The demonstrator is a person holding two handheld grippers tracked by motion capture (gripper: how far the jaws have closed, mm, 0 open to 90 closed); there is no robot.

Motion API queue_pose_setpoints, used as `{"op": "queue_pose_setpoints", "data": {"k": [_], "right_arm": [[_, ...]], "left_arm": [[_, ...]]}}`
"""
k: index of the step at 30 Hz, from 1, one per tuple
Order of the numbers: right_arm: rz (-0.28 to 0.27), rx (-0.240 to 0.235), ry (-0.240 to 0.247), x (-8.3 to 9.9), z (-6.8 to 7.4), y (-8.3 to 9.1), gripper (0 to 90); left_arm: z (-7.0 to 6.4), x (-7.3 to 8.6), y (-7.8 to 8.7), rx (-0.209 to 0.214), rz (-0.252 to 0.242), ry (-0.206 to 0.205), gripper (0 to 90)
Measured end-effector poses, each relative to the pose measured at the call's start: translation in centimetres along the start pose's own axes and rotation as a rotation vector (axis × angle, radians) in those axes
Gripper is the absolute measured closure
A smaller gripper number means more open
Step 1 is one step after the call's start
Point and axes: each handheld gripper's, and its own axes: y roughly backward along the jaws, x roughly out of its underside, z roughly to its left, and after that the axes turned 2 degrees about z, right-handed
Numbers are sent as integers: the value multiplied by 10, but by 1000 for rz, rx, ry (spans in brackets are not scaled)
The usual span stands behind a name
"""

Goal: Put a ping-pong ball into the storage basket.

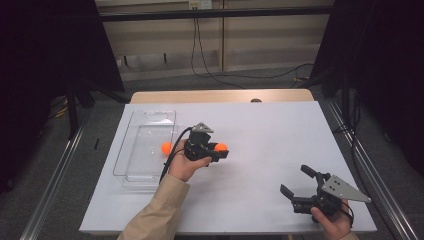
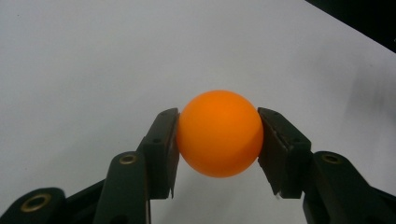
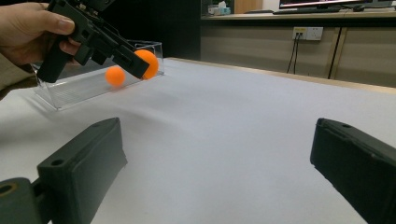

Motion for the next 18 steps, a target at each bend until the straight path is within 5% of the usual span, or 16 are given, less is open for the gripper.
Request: {"op": "queue_pose_setpoints", "data": {"k": [18], "right_arm": [[-1, -3, 0, 0, 0, 0, 24]], "left_arm": [[7, 0, 13, -8, -12, 27, 510]]}}
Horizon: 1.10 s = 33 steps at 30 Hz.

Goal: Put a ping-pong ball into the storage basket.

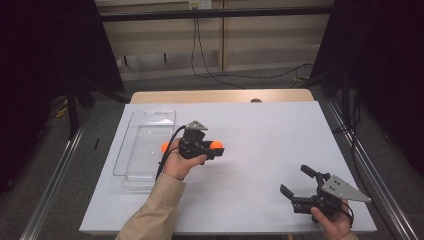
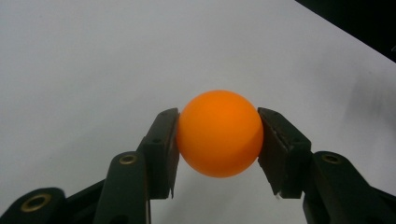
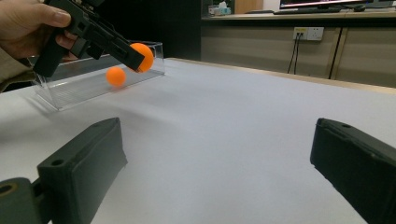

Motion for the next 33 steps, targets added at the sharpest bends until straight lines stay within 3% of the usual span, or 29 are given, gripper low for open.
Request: {"op": "queue_pose_setpoints", "data": {"k": [33], "right_arm": [[-1, -3, 1, 0, 0, 0, 24]], "left_arm": [[9, -1, 17, -16, -6, 21, 510]]}}
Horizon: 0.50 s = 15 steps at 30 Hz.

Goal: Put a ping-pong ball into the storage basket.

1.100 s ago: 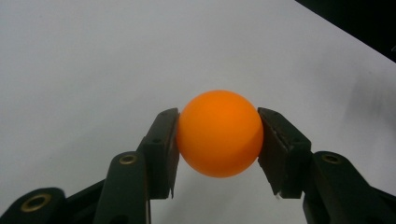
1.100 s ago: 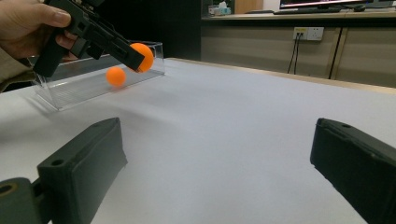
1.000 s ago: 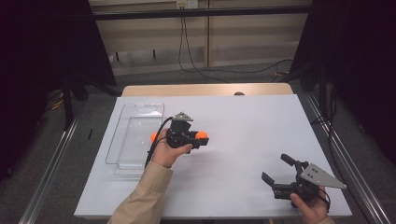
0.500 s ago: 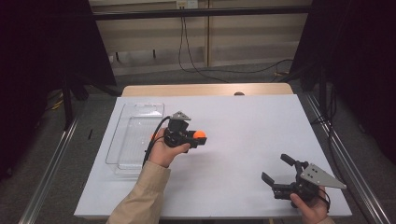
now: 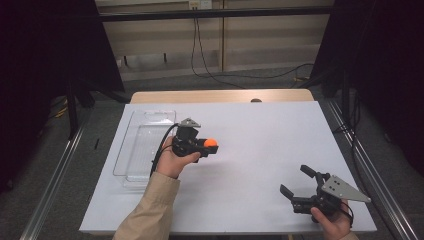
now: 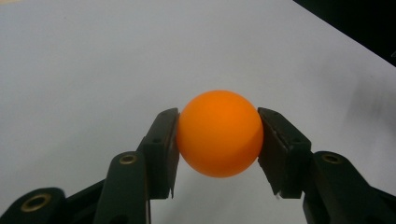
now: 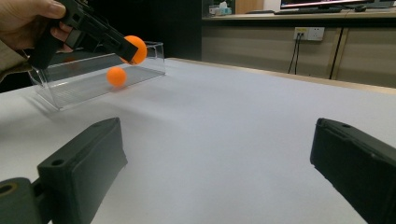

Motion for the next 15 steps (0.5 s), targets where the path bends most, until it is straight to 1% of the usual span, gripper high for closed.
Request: {"op": "queue_pose_setpoints", "data": {"k": [15], "right_arm": [[1, 0, 1, 0, 0, 0, 24]], "left_arm": [[5, 1, 8, -13, -12, 12, 510]]}}
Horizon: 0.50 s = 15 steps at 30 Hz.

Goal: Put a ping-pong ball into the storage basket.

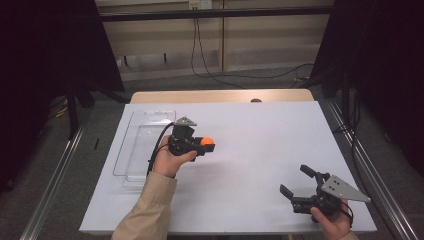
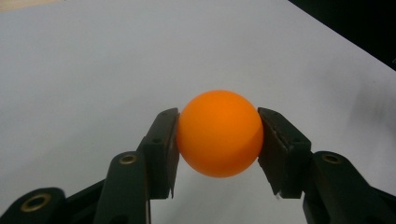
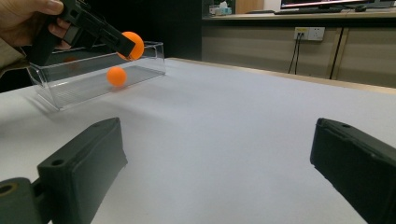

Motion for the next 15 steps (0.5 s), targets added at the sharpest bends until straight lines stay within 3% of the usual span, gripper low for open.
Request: {"op": "queue_pose_setpoints", "data": {"k": [15], "right_arm": [[-1, -1, 0, 0, 0, 0, 24]], "left_arm": [[4, 1, 7, -9, -9, 7, 510]]}}
